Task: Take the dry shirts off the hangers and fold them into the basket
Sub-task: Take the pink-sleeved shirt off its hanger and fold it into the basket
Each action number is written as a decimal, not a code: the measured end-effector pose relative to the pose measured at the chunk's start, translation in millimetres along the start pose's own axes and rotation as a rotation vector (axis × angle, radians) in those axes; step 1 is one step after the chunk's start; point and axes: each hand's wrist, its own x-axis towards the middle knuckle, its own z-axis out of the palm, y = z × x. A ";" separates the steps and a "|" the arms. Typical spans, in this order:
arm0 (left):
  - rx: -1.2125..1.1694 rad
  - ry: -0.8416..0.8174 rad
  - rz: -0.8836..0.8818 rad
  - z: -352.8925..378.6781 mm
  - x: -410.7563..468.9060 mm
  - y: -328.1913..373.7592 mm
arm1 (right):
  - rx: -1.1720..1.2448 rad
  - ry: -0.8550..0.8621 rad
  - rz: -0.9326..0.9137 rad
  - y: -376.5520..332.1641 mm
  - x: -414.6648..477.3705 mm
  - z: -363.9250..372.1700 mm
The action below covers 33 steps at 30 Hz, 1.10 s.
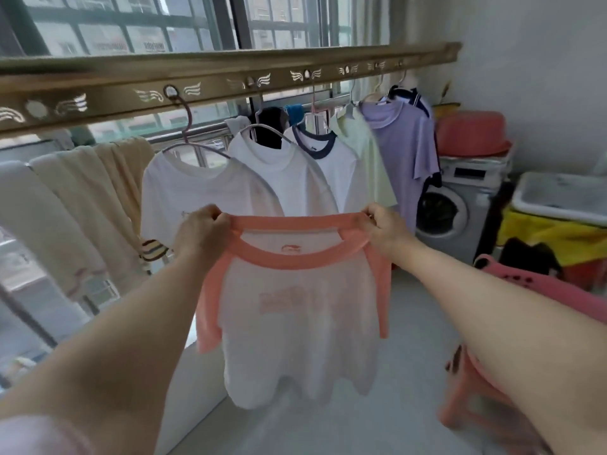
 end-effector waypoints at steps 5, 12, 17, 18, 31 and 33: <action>0.073 0.018 0.064 9.8 1.1 31.1 | 0.022 -0.342 0.118 21.9 -12.0 -44.7; -0.317 -0.487 0.093 28.8 -10.9 75.1 | 0.035 -0.079 0.239 72.0 -20.9 -78.8; -0.378 -1.067 0.045 36.9 -15.4 84.0 | 0.060 0.114 0.252 86.4 -24.9 -90.5; -0.344 -1.127 0.020 39.1 -15.6 83.1 | 0.031 0.150 0.233 88.4 -25.3 -94.3; -0.383 -0.711 -0.004 63.0 -15.4 64.8 | 0.048 -0.091 0.350 96.6 -42.1 -141.0; -0.432 -0.660 -0.007 66.3 -19.2 73.7 | 0.057 -0.066 0.386 98.6 -45.3 -143.1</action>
